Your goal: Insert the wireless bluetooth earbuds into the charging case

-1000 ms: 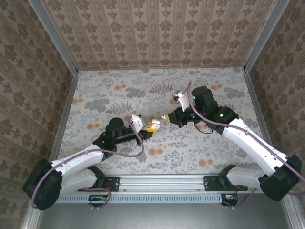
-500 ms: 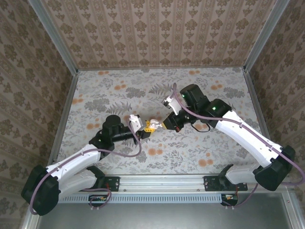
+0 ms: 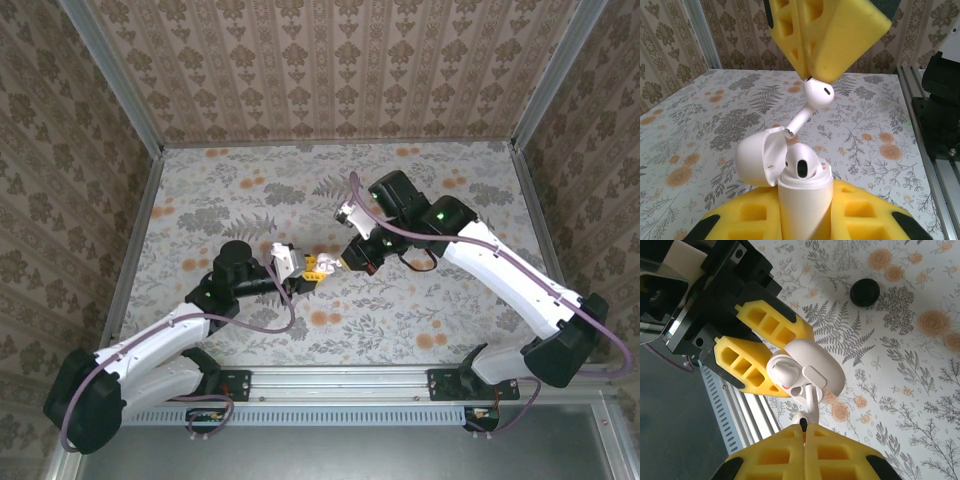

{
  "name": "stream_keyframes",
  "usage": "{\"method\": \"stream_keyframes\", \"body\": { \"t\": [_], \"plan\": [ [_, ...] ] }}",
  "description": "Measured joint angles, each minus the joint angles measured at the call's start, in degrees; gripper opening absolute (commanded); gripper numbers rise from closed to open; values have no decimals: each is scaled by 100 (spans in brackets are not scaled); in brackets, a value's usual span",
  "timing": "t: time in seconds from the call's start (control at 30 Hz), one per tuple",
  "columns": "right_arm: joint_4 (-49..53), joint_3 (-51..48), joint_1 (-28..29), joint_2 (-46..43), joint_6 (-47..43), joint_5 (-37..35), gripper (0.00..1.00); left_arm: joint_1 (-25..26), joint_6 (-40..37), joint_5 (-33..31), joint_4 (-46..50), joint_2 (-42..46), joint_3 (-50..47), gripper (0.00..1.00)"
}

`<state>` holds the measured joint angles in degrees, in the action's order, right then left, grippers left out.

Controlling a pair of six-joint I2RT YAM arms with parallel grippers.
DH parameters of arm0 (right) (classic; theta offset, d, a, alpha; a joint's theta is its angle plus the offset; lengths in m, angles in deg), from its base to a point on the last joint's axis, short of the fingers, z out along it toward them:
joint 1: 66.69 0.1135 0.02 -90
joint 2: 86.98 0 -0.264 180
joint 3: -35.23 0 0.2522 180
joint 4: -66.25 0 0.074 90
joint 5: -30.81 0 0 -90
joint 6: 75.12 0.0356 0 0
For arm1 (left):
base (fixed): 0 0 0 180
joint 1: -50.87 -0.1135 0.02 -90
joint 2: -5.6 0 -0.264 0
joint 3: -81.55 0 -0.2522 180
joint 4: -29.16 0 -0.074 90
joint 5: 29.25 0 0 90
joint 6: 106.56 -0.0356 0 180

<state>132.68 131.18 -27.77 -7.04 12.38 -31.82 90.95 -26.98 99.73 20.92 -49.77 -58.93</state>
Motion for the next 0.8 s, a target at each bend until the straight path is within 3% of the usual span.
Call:
{"method": "stream_keyframes", "body": {
  "t": [0.23, 0.53, 0.8],
  "plan": [
    [157, 92, 72, 203, -59, -105, 5, 0, -61, -46, 15, -22, 2, 0],
    [-647, -820, -352, 160, 352, -111, 6, -170, -59, -1071, 146, -68, -153, 0],
    [-1705, -1873, -789, 597, 938, 74, 4, -472, 175, -1740, 210, 435, -855, 0]
  ]
}}
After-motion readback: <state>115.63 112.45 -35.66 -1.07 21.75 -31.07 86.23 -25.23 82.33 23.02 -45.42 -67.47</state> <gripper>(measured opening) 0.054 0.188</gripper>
